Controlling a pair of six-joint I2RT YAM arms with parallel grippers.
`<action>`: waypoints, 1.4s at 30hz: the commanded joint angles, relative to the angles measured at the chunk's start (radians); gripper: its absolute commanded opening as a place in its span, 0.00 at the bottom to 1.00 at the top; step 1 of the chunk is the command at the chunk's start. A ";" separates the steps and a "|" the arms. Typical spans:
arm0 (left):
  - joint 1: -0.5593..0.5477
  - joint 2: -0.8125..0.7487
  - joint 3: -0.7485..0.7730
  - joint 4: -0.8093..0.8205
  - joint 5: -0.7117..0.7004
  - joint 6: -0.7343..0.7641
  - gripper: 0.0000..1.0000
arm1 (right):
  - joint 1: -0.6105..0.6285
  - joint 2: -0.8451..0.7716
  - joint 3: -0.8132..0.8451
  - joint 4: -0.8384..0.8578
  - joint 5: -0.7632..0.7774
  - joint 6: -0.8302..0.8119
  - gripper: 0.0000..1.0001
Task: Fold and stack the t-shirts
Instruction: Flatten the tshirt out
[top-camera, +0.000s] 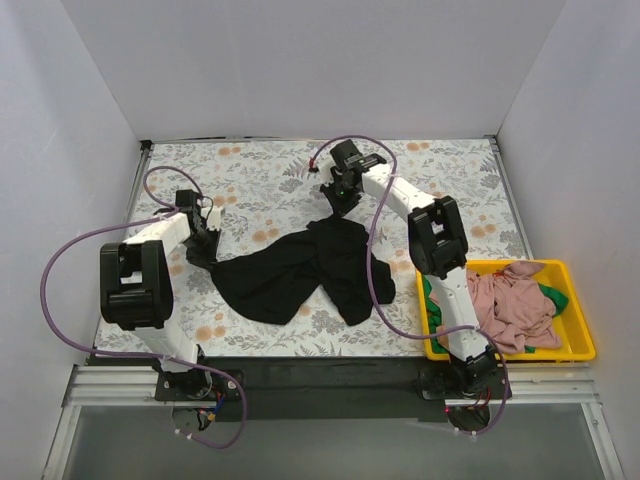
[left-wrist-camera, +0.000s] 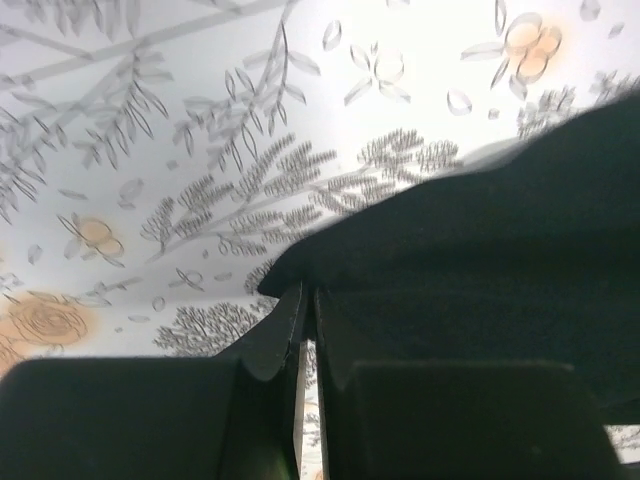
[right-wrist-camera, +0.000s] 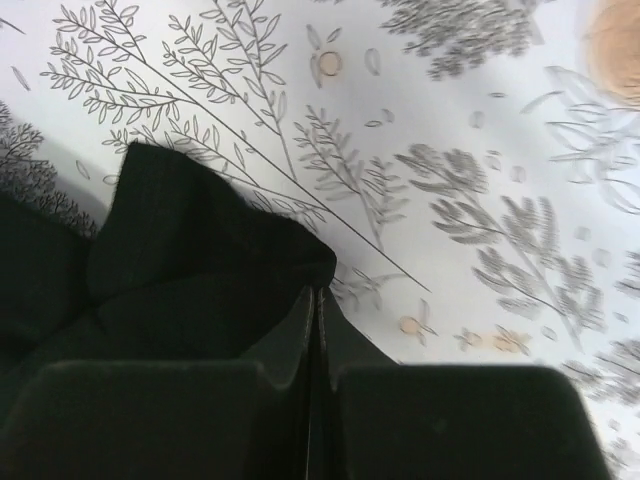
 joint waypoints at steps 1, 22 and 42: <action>0.015 0.012 0.080 0.023 0.030 -0.008 0.00 | -0.085 -0.170 0.024 0.027 -0.054 -0.076 0.01; 0.084 -0.361 0.102 0.011 -0.008 0.079 0.00 | -0.202 -0.693 -0.383 0.006 -0.146 -0.404 0.01; 0.137 -0.427 0.620 0.074 0.015 -0.051 0.00 | -0.316 -0.737 -0.381 0.036 -0.193 -0.576 0.01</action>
